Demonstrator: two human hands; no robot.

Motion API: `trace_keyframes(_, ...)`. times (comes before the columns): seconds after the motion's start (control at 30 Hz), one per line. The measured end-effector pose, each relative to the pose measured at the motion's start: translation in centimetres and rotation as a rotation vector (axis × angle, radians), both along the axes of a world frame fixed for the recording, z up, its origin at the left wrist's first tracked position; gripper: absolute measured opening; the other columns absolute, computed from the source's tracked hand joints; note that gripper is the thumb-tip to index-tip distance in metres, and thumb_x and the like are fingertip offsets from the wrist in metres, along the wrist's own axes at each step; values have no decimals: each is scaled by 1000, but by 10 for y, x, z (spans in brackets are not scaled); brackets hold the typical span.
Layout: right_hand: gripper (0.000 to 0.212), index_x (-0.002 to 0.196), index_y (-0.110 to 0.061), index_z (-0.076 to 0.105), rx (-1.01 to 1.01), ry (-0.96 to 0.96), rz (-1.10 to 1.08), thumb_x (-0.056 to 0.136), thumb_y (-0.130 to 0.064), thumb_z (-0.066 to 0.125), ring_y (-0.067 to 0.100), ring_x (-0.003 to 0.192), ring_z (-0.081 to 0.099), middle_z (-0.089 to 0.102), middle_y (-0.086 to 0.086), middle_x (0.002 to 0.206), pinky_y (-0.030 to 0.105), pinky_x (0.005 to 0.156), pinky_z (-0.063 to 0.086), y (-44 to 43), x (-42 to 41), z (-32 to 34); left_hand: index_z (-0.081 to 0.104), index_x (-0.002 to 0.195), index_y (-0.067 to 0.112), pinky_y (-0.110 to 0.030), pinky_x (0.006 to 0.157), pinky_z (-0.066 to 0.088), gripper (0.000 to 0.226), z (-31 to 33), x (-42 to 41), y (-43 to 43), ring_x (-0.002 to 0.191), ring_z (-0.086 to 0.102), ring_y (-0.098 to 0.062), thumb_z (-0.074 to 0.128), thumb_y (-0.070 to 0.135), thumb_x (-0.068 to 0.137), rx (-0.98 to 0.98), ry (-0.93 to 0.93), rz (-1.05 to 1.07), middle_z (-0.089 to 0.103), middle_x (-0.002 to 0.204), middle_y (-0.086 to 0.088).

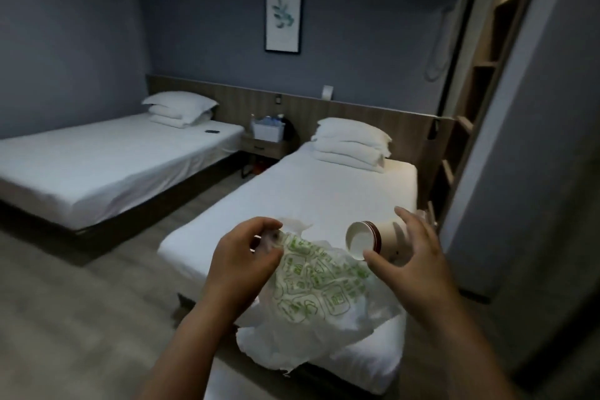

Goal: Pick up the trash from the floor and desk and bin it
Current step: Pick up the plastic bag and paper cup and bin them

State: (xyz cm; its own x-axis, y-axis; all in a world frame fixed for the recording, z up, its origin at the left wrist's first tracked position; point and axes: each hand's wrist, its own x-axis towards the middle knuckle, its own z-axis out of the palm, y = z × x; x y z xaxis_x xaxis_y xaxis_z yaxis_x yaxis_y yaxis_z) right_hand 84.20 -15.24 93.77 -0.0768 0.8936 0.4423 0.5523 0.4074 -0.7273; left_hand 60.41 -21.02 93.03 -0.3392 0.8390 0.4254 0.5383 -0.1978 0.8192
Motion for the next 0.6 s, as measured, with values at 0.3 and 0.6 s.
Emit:
trace_keyframes(0.3,83,140,-38,31,69,-54,281,71,-42,77,12,124,43,33,-10,143,29,100,41,5,-233,13,68,99,31,-17,71,50,31,10,-203,-62,84,60,3,76,14,75,18,39,278,66,93,19)
trace_keyframes(0.6,85,142,-33,32,48,-109,591,70,-40,78,8,122,43,37,-10,141,29,98,45,-6,-415,8,68,91,35,-8,64,48,33,-9,-339,-130,79,64,6,75,8,74,48,-28,582,69,85,22)
